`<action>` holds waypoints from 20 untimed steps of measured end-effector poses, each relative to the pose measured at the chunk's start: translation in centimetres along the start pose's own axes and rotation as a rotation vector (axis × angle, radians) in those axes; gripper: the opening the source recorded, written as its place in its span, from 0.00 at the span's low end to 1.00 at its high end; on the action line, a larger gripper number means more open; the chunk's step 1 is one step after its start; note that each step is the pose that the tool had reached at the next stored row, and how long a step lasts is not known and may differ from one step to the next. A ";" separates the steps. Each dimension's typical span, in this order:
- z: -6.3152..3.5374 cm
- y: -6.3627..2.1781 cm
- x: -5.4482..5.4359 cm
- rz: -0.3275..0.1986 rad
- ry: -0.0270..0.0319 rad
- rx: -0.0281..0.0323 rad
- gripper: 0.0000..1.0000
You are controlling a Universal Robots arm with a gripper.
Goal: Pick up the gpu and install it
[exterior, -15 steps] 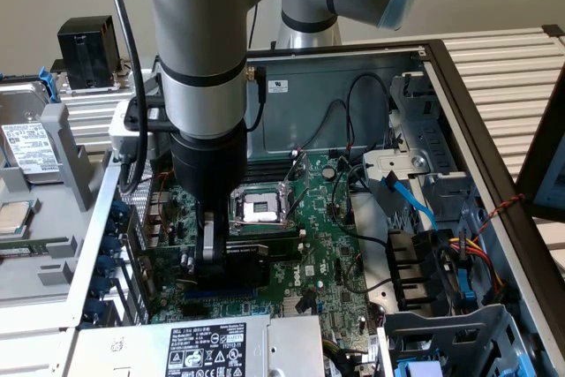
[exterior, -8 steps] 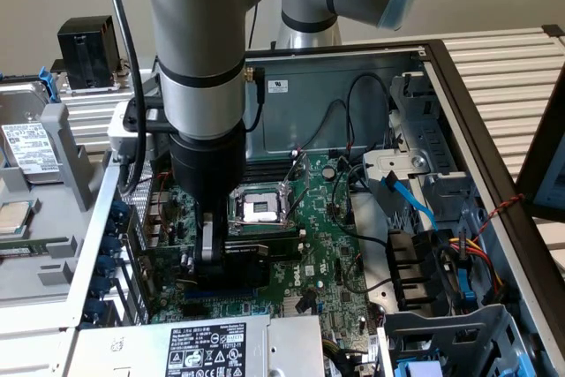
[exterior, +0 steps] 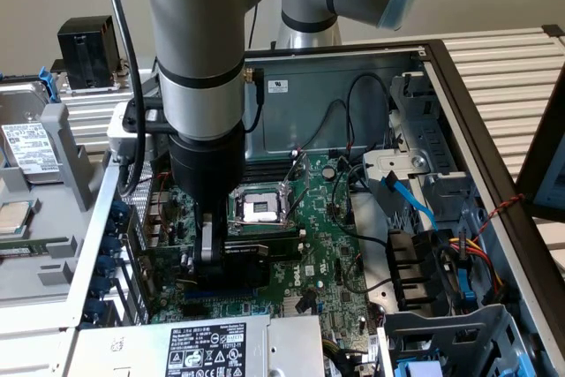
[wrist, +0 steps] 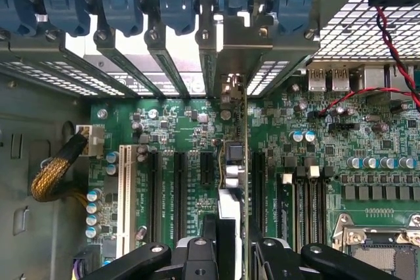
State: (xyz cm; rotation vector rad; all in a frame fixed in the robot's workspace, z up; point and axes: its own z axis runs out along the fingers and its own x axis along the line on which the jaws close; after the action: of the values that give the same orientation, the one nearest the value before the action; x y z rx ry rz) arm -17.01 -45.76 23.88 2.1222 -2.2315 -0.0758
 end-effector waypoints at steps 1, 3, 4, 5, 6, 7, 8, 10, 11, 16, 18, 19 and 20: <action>0.00 0.00 0.0 0.000 0.0000 0.0000 0.27; 0.00 0.01 0.0 0.000 0.0000 0.0000 0.27; 0.00 0.00 0.0 0.000 0.0000 0.0000 0.27; 0.00 0.00 0.0 0.000 0.0000 0.0000 0.27; 0.00 0.00 0.0 0.000 0.0000 0.0000 0.27; 0.00 0.00 0.0 0.000 0.0000 0.0000 0.27; 0.00 0.00 0.0 0.000 0.0001 -0.0001 0.27; 0.05 0.00 0.0 0.000 0.0004 0.0005 0.27; 0.05 0.01 0.0 0.000 0.0004 0.0006 0.27; 0.15 0.00 -0.1 -0.001 0.0003 0.0015 0.27; 0.17 0.00 -0.1 -0.001 0.0002 0.0017 0.27; 0.18 0.00 -0.1 -0.001 0.0002 0.0017 0.27; 0.18 0.00 -0.1 -0.001 0.0001 0.0017 0.27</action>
State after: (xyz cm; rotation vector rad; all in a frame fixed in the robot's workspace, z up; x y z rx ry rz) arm -17.02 -45.67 23.70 2.1247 -2.2309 -0.0737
